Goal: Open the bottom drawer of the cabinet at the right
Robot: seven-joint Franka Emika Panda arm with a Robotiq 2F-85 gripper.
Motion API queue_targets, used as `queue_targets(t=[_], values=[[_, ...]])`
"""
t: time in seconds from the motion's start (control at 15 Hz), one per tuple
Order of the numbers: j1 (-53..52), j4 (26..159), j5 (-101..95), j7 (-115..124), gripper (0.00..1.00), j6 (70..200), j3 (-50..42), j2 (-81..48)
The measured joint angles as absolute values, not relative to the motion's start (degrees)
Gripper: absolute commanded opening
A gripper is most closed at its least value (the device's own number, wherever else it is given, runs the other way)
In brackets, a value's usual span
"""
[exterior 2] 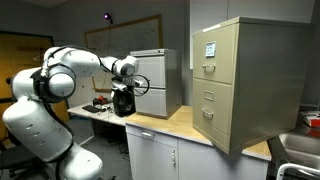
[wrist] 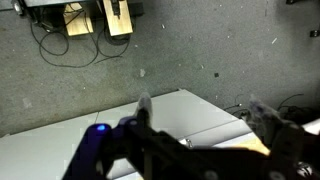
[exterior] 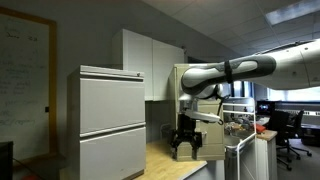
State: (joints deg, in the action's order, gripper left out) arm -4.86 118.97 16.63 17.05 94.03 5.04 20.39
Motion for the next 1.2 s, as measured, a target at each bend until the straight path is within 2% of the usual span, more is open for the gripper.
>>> queue_targets(t=[0.33,0.67,1.2], values=[[-2.13,120.47,16.56,16.06,1.00,96.60,3.23,19.52],[2.58,122.05,17.90,12.01,1.00,105.08,-2.94,18.52],[7.86,123.07,32.58,7.18,1.00,119.39,-13.56,17.58]])
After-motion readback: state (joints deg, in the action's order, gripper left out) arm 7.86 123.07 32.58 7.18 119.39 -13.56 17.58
